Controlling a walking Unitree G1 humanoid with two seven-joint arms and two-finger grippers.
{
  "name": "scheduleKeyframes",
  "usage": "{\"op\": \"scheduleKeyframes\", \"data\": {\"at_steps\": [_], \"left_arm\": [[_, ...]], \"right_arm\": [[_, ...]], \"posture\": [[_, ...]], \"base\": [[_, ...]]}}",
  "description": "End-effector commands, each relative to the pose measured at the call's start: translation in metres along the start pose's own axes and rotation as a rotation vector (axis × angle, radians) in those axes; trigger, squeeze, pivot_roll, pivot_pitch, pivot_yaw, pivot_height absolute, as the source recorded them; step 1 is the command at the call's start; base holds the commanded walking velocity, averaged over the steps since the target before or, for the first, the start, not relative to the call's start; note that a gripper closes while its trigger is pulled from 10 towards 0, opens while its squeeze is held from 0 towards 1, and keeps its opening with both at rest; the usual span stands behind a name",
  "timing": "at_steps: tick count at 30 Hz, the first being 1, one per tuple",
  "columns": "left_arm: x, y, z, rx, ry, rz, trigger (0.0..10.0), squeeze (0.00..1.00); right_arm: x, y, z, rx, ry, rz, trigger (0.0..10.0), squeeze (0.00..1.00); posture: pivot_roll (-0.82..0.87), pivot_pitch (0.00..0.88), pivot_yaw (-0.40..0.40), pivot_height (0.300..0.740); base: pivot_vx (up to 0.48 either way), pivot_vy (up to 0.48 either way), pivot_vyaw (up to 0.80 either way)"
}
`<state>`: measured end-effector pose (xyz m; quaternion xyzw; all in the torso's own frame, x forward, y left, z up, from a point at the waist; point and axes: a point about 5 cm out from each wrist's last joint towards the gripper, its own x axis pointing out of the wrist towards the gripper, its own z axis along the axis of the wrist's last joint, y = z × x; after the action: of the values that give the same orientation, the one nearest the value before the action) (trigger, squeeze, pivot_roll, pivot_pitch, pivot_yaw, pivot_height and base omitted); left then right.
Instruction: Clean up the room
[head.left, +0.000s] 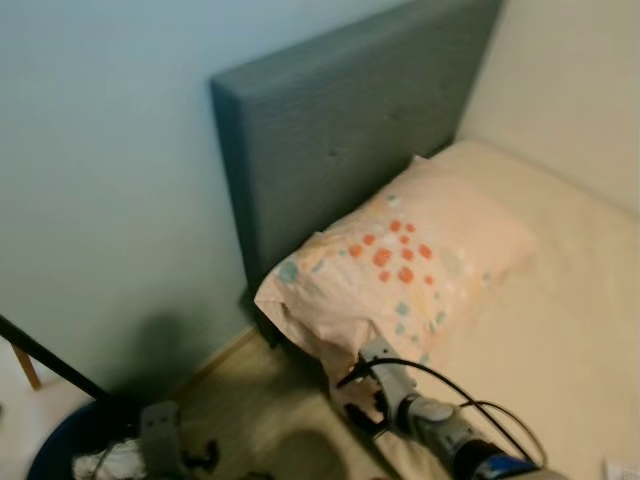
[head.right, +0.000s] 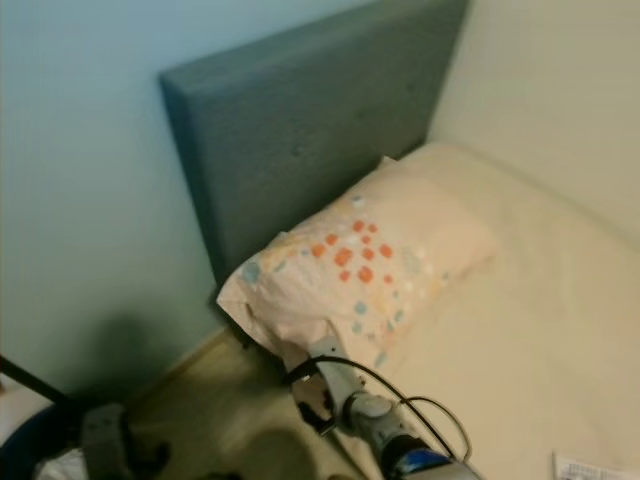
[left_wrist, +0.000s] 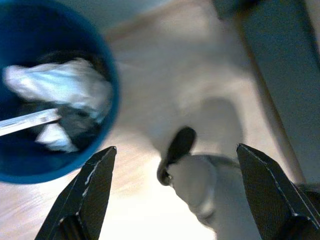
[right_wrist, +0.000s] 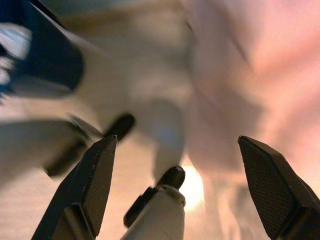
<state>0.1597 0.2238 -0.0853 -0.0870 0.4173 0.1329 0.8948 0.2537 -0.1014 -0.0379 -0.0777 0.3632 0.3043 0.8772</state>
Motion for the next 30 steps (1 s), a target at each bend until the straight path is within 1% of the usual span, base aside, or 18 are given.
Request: {"op": "scheduleKeyframes", "data": {"at_steps": [1,6,10,12,14,15,16,17,18,19,22,25,27,30], "left_arm": [[-0.002,-0.003,-0.009,-0.003,0.028,-0.005,10.0,0.0],[-0.001,-0.007,-0.006,0.001,0.016,-0.017,10.0,0.0],[0.0,-0.009,-0.005,0.006,0.013,-0.024,10.0,0.0],[0.0,-0.01,-0.004,0.011,0.009,-0.031,10.0,0.0],[0.001,-0.014,-0.002,0.023,0.001,-0.055,10.0,0.0],[0.001,-0.014,-0.002,0.023,0.001,-0.055,10.0,0.0],[0.001,-0.016,0.0,0.032,-0.004,-0.069,10.0,0.0],[0.001,-0.016,0.0,0.032,-0.004,-0.069,10.0,0.0],[0.002,-0.016,0.001,0.055,-0.007,-0.074,10.0,0.0],[0.003,-0.022,0.006,0.083,-0.019,-0.092,10.0,0.0],[0.004,-0.023,0.008,0.084,-0.02,-0.09,10.0,0.0],[0.005,-0.025,0.011,0.068,-0.029,-0.08,10.0,0.0],[0.005,-0.026,0.015,0.03,-0.048,-0.072,10.0,0.0],[0.006,-0.028,0.018,0.02,-0.057,-0.073,10.0,0.0]], "right_arm": [[-0.002,-0.002,-0.004,-0.006,0.014,0.001,10.0,0.0],[0.001,-0.001,0.009,-0.014,-0.026,0.01,10.0,0.0],[0.002,-0.001,0.013,-0.021,-0.036,0.002,10.0,0.0],[0.002,-0.002,0.015,-0.026,-0.04,-0.017,10.0,0.0],[0.001,-0.01,0.017,-0.044,-0.038,-0.106,10.0,0.0],[0.001,-0.01,0.017,-0.044,-0.038,-0.106,10.0,0.0],[0.0,-0.016,0.018,-0.044,-0.033,-0.168,10.0,0.0],[0.0,-0.016,0.018,-0.044,-0.033,-0.168,10.0,0.0],[-0.002,-0.02,0.019,-0.046,-0.031,-0.212,10.0,0.0],[-0.002,-0.022,0.021,-0.018,-0.049,-0.215,10.0,0.0],[-0.002,-0.022,0.021,-0.02,-0.048,-0.213,10.0,0.0],[-0.002,-0.022,0.02,-0.013,-0.044,-0.213,10.0,0.0],[-0.002,-0.022,0.019,-0.017,-0.04,-0.217,10.0,0.0],[-0.002,-0.022,0.018,-0.015,-0.035,-0.227,10.0,0.0]], "posture": [[-0.05,0.0,-0.001,0.695],[-0.05,0.0,-0.003,0.695],[-0.05,0.0,-0.002,0.695],[-0.05,0.0,-0.002,0.695],[-0.05,0.0,-0.002,0.695],[-0.05,0.0,-0.002,0.695],[-0.05,0.0,0.0,0.695],[-0.05,0.0,0.0,0.695],[-0.05,0.0,0.0,0.695],[-0.05,0.0,0.0,0.695],[-0.05,0.0,0.0,0.695],[-0.06,0.0,-0.003,0.695],[-0.06,0.0,-0.004,0.695],[-0.06,0.0,-0.007,0.695]], "base": [[0.0,0.0,0.71],[0.0,0.0,0.71],[0.0,0.0,0.71],[0.0,0.0,0.72],[0.0,0.0,0.73],[0.0,0.0,0.73],[0.0,0.0,0.0],[0.0,0.0,0.0],[0.0,-0.266,0.0],[0.0,-0.442,0.0],[0.0,-0.442,0.0],[0.0,-0.445,0.0],[0.0,0.0,0.0],[0.0,0.0,0.0]]}}
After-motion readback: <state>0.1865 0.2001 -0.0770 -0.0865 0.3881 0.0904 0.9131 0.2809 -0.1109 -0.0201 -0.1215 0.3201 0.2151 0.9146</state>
